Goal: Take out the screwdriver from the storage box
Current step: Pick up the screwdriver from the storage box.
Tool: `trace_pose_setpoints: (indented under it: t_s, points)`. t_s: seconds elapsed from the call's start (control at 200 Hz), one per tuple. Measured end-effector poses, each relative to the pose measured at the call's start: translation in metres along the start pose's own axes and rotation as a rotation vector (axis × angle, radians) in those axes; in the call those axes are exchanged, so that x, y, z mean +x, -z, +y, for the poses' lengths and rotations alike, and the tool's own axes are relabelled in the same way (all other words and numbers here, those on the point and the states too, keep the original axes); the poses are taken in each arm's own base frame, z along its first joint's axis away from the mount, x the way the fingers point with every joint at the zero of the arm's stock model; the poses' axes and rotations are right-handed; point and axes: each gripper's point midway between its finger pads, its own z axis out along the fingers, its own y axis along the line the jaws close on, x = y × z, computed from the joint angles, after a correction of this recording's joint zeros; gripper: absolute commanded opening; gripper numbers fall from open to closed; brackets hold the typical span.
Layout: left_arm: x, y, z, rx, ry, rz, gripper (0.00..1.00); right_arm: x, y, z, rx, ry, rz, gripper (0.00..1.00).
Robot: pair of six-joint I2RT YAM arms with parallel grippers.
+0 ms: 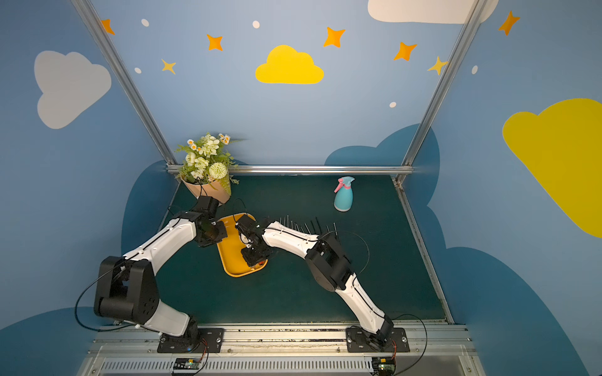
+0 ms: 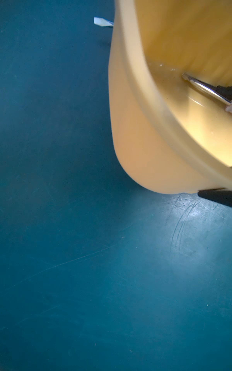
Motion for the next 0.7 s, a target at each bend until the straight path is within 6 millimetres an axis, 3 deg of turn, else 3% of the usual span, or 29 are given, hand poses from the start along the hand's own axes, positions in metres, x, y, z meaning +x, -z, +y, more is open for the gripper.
trace_pose_setpoints:
  t_s: [0.345,0.471,0.601,0.701]
  points:
    - [-0.001,0.003,0.0,0.002,0.001,-0.007,0.02,-0.004,-0.007,-0.005,0.048,-0.028,0.056,0.36]
    - [0.0,0.002,0.001,0.0,0.002,-0.005,0.03,-0.004,-0.008,-0.007,0.056,-0.038,0.07,0.24]
    - [0.001,0.002,0.002,-0.004,0.004,-0.006,0.02,-0.004,-0.008,-0.009,0.066,-0.033,0.072,0.04]
    - [0.001,0.003,0.003,-0.006,0.004,-0.007,0.02,-0.006,-0.006,-0.013,0.07,-0.031,0.067,0.0]
